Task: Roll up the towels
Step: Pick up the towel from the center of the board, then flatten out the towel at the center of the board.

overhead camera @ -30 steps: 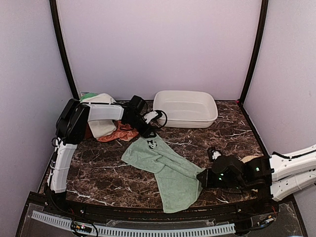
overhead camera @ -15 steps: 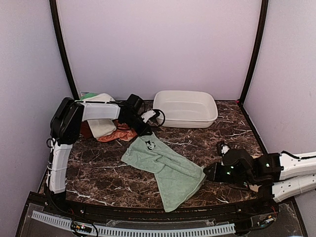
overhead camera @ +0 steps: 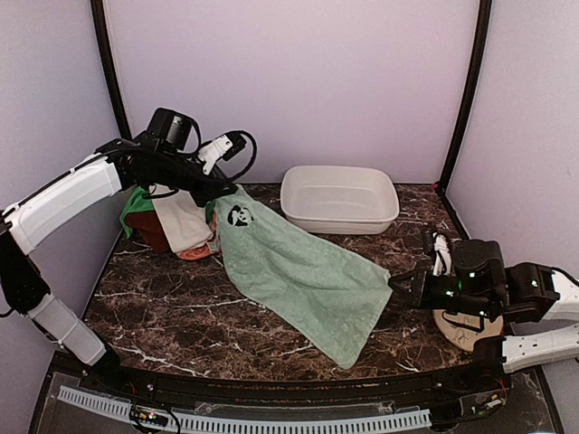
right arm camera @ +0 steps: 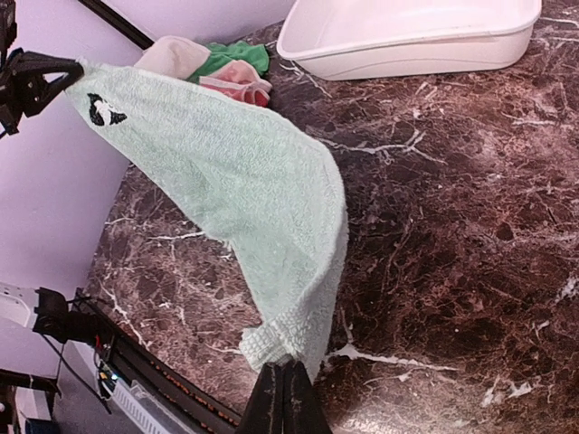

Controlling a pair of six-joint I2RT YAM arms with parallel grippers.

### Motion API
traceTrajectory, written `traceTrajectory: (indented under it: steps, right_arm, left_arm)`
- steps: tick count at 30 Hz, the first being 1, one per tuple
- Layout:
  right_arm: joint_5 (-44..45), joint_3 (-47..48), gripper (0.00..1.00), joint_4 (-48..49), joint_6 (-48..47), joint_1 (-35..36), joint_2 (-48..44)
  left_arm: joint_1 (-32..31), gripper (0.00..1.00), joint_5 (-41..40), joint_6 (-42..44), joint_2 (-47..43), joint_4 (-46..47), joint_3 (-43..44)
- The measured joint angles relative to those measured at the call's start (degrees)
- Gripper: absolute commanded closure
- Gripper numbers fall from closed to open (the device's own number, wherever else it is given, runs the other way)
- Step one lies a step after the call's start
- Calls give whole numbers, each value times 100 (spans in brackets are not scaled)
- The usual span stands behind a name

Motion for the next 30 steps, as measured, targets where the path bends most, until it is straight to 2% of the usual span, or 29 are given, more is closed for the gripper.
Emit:
traceTrajectory:
  steps: [5,14,19,24,27,30]
  right_arm:
    - [-131,452,100,-289,-153,-4,-269]
    - [-525,669,100,-737,-251,-4,-461]
    - [-516,669,100,-942,-227,-4,-461]
    - [-120,570,100,-822,-179,-17,-256]
    - [72,221,100,-428,-240,-184,205]
    - [39,-166,100,31,-420,-675,861]
  left_arm:
    - [7,100,-101,101,-846,-813,-79]
    - [13,100,-179,107,-2852,-2068,-734]
    - [46,100,-79,79,-3392,-2446,-1169]
    - [61,100,-304,-39,-3351,-2039,-2063]
    - [81,100,-811,-70,-3206,-1193,-3241]
    - [153,100,-1211,-72,-2800,-396,-4089]
